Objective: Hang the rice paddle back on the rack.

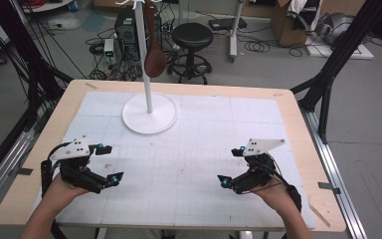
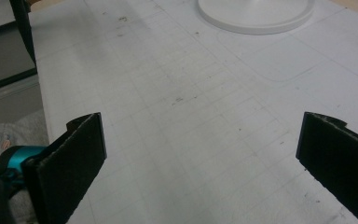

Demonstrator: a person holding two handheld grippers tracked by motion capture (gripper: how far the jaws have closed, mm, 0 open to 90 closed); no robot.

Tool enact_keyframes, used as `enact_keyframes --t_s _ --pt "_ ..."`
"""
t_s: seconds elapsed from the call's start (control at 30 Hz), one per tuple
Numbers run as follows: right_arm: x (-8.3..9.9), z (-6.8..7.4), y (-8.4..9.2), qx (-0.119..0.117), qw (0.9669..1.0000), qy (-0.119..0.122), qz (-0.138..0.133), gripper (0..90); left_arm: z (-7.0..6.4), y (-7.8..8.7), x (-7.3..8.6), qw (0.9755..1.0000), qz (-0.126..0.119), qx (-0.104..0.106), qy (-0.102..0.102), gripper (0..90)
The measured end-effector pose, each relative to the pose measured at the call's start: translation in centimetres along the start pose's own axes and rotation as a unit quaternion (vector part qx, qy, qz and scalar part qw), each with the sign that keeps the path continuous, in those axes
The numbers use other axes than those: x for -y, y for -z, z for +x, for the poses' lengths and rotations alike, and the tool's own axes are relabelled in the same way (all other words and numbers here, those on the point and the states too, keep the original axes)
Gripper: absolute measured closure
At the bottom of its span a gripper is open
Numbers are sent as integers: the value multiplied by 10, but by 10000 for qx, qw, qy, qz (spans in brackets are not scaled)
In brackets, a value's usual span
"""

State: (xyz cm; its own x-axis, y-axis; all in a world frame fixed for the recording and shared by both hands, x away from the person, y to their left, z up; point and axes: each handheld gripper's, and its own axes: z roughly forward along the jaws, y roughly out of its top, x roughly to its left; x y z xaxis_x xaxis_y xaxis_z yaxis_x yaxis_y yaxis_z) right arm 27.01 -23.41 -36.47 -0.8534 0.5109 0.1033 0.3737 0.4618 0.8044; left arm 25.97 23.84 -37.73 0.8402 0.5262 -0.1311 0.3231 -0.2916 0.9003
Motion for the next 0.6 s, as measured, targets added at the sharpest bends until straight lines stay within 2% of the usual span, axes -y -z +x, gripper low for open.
enact_keyframes --t_s 0.27,0.6 --pt "7 -2 2 1 10000 -32 -66 8 0 0 1 10000 -49 53 -24 18" --pt "14 -4 1 -70 9999 -60 -104 8 2 -1 1 10000 -49 4 -5 18"
